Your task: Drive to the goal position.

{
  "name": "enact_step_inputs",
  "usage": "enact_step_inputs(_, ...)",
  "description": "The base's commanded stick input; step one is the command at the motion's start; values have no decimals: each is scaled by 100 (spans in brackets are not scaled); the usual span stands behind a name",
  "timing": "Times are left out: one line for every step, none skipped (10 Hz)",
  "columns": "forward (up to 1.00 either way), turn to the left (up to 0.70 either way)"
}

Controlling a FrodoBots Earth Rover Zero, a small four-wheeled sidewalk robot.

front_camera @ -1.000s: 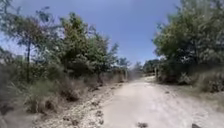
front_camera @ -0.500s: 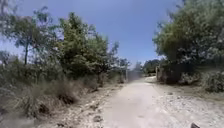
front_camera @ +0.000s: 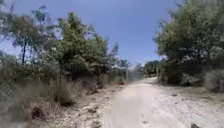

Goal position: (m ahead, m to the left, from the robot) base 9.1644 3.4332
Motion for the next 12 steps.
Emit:
enact_step_inputs(30,-75)
enact_step_inputs(30,-75)
enact_step_inputs(30,-75)
enact_step_inputs(30,-75)
enact_step_inputs(30,-56)
enact_step_inputs(30,-9)
enact_step_inputs(30,0)
enact_step_inputs(30,0)
enact_step_inputs(30,0)
enact_step_inputs(30,0)
enact_step_inputs(30,0)
enact_step_inputs(30,0)
